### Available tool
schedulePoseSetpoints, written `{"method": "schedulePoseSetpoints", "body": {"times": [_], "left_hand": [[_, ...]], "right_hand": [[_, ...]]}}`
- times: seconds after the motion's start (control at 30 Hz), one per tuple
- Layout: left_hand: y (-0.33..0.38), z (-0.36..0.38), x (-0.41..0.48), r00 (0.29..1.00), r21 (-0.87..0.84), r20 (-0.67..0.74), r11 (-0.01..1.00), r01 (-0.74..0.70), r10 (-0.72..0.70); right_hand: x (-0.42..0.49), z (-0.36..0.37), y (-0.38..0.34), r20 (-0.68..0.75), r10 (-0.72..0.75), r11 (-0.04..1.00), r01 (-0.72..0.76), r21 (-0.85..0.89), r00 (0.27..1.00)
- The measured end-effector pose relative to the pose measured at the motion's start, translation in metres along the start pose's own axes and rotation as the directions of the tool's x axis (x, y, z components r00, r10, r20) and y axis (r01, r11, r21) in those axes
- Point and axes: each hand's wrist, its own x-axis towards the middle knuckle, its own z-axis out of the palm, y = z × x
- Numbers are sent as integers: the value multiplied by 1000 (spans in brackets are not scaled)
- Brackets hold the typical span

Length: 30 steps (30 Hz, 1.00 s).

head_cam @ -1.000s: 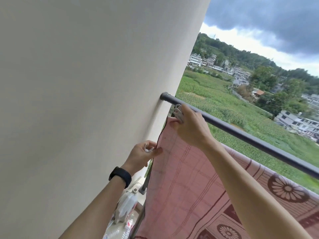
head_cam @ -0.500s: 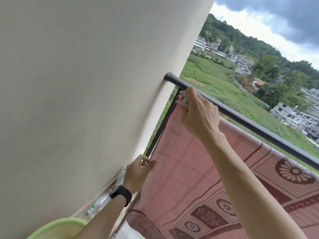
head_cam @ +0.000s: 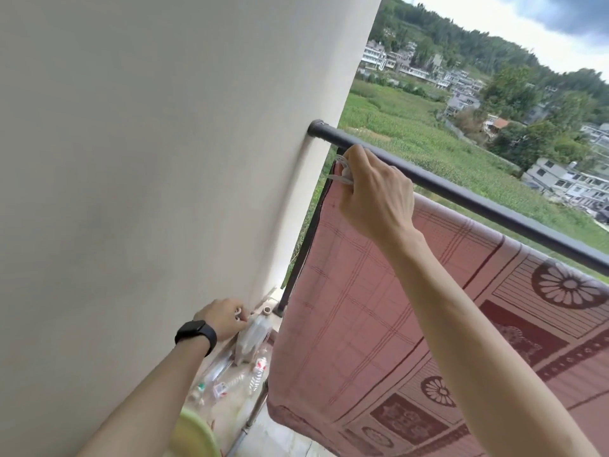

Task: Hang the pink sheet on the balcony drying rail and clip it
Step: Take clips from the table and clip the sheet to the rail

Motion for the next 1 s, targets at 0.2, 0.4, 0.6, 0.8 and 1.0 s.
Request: {"method": "schedulePoseSetpoints", "body": {"times": [0.2, 0.4, 0.6, 0.8, 1.0], "left_hand": [[42, 28, -23, 964, -596, 139, 797, -102, 228], [54, 55, -20, 971, -646, 59, 751, -138, 230], [40, 73, -19, 970, -374, 141, 918, -131, 196], [13, 75, -19, 990, -74, 31, 988, -136, 139], [-18, 58, -23, 997, 78, 50, 995, -67, 63]], "right_hand": [[0, 1, -2, -11, -11, 1000, 11, -3, 1000], [-7, 6, -2, -39, -18, 1000, 17, -25, 999], [-10, 13, -3, -73, -58, 996, 53, -71, 996], [-10, 17, -3, -85, -48, 990, 36, -140, 995], [-11, 17, -4, -76, -61, 989, 50, -137, 995]]}}
